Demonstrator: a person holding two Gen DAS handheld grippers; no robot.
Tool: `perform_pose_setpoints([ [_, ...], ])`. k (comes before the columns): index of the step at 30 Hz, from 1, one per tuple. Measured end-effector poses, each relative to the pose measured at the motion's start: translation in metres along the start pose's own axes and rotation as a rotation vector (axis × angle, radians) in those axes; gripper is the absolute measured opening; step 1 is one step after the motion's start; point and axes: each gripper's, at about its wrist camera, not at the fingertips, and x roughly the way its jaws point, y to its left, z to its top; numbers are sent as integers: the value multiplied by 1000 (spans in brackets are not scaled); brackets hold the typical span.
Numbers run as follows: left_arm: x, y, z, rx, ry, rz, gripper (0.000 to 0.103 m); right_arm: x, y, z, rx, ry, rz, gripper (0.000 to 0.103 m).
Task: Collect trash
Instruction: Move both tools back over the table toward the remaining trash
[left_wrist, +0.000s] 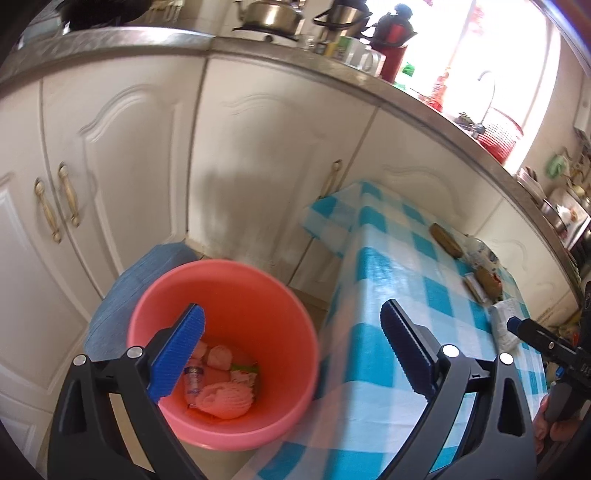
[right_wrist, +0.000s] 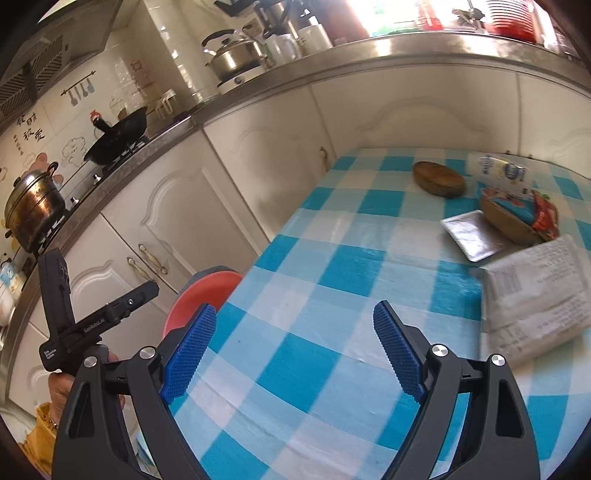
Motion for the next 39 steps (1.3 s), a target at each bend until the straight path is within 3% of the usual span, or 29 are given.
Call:
perform_pose_setpoints([
  [21, 15, -109, 9, 150, 59, -136, 97, -70, -101, -20, 196, -113, -117, 87],
  [33, 37, -173, 8, 250, 90, -189, 97, -92, -158, -27, 290, -139, -164, 87],
  [39, 54, -200, 10, 272, 109, -218, 97, -91, -183, -27, 303, -106, -194, 87],
])
